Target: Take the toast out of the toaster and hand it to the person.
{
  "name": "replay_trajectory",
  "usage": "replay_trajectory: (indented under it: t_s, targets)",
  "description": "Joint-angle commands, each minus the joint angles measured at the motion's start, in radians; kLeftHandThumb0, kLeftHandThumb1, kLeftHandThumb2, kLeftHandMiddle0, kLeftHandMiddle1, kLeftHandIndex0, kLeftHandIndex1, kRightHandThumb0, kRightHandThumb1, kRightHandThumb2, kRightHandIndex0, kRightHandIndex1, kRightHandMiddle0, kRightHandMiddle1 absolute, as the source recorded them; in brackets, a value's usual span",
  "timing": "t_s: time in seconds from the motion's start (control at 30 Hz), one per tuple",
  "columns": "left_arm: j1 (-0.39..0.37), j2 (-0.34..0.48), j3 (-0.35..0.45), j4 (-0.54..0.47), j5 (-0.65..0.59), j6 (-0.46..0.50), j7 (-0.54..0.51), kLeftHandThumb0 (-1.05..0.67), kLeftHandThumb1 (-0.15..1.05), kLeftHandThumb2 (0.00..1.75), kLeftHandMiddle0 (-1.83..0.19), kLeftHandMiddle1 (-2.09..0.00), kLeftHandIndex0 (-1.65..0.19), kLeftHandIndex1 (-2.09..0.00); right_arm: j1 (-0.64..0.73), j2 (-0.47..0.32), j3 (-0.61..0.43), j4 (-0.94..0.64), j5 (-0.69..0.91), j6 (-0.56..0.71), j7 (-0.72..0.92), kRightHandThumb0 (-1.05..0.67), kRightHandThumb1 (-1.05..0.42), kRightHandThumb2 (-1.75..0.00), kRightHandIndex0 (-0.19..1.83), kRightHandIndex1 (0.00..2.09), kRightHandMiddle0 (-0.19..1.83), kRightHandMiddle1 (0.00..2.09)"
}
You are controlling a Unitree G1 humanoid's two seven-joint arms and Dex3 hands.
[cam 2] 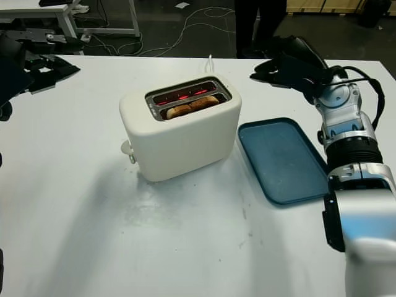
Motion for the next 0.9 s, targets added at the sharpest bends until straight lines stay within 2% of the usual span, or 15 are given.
replay_trajectory:
  t_s: [0.0, 0.27, 0.4, 0.7, 0.87]
  targets:
    - [-0.004, 0.017, -0.01, -0.014, 0.015, -0.005, -0.004, -0.38, 0.92, 0.04, -0.59, -0.93, -0.83, -0.18, 0.004, -0.014, 0.008, -0.028, -0.008, 0.0, 0.007, -0.32, -0.92, -0.09, 0.71, 0.19, 0.71, 0.0]
    - [-0.007, -0.004, -0.005, -0.048, -0.007, 0.05, -0.013, -0.35, 0.92, 0.04, -0.55, -0.94, -0.8, -0.18, 0.025, -0.016, 0.02, -0.071, -0.023, 0.031, 0.0, -0.33, -0.92, -0.07, 0.76, 0.18, 0.74, 0.01]
    - [-0.003, -0.01, -0.003, -0.052, -0.012, 0.04, -0.013, -0.34, 0.92, 0.05, -0.54, -0.97, -0.8, -0.19, 0.03, -0.017, 0.025, -0.079, -0.039, 0.031, -0.007, -0.34, -0.92, -0.06, 0.81, 0.19, 0.75, 0.01]
    - [0.011, 0.01, -0.015, -0.072, 0.01, 0.011, -0.02, -0.37, 0.91, 0.06, -0.54, -1.01, -0.79, -0.22, 0.06, -0.017, 0.002, -0.145, -0.012, 0.06, 0.007, -0.36, -0.92, -0.1, 0.72, 0.11, 0.69, 0.0]
    - [0.004, 0.004, -0.014, -0.089, 0.007, 0.042, -0.025, -0.32, 0.91, 0.06, -0.53, -1.0, -0.78, -0.23, 0.068, -0.019, -0.004, -0.174, -0.007, 0.076, 0.014, -0.37, -0.92, -0.11, 0.72, 0.09, 0.67, 0.0]
